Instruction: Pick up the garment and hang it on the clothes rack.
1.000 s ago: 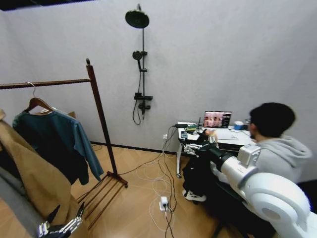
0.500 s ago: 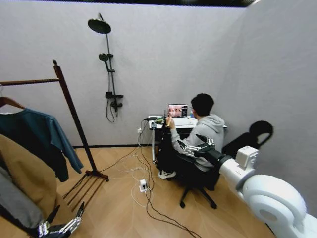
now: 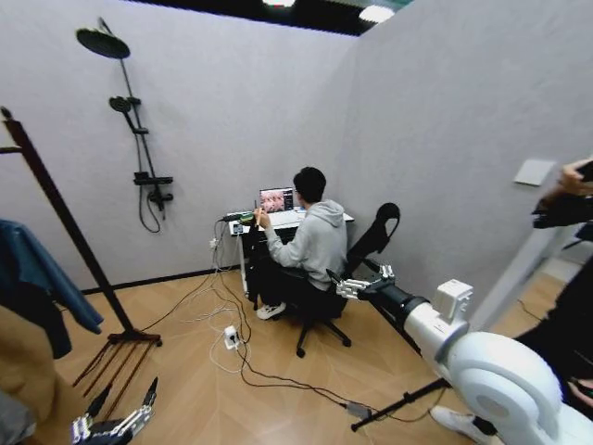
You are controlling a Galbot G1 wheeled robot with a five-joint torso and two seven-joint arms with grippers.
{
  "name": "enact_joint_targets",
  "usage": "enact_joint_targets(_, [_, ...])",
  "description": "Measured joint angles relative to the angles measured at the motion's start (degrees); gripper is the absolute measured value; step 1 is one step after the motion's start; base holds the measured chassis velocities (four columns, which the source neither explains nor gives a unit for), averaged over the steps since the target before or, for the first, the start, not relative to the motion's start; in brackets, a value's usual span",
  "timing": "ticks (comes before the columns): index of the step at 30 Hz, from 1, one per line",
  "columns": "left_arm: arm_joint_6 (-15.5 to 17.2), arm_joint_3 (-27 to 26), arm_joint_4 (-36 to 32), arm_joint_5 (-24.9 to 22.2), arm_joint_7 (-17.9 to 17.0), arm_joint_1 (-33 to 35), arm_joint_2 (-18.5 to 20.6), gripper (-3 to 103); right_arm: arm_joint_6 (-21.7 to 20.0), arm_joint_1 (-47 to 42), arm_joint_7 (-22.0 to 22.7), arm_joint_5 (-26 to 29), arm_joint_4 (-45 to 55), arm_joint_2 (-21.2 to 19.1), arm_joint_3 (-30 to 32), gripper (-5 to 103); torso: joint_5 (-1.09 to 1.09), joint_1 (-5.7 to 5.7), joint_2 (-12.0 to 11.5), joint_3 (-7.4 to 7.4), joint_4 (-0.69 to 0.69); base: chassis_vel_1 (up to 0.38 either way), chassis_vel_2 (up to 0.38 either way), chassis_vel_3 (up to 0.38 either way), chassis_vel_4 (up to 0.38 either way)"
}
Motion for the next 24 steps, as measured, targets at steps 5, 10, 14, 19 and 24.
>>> enact_joint_targets(5, [0.0, 0.0, 0.0, 0.0, 0.0, 0.0, 0.0, 100, 0.0, -0.1, -0.8, -0.6, 0.0, 0.1, 0.0, 100, 0.01, -0.03, 0.0, -0.01, -0.02, -0.042, -0.205, -0.203, -0.042])
enact_joint_targets(10, [0.0, 0.0, 0.0, 0.0, 0.0, 0.0, 0.0, 100, 0.0, -0.3, -1.0, -0.8, 0.0, 0.5, -0.3, 100, 0.01, -0.08, 0.0, -0.03, -0.02, 0.016, -0.183, -0.143, 0.023])
enact_joint_targets(14, [0.0, 0.0, 0.0, 0.0, 0.0, 0.0, 0.0, 100, 0.0, -1.1, -1.6, -1.7, 0.0, 1.0, -0.4, 100, 0.00, -0.06, 0.0, -0.02, 0.00, 0.052, -0.074, -0.057, 0.053])
enact_joint_targets(19, [0.0, 0.0, 0.0, 0.0, 0.0, 0.0, 0.0, 100, 0.0, -1.9, -2.2, -2.6, 0.0, 1.2, -0.4, 100, 0.00, -0.05, 0.0, -0.02, 0.00, 0.078, -0.056, -0.059, 0.069])
enact_joint_targets(24, [0.0, 0.0, 0.0, 0.0, 0.0, 0.0, 0.0, 100, 0.0, -2.0, -2.3, -2.8, 0.0, 1.3, -0.4, 100, -0.01, -0.05, 0.0, -0.02, -0.01, 0.110, -0.090, -0.082, 0.103])
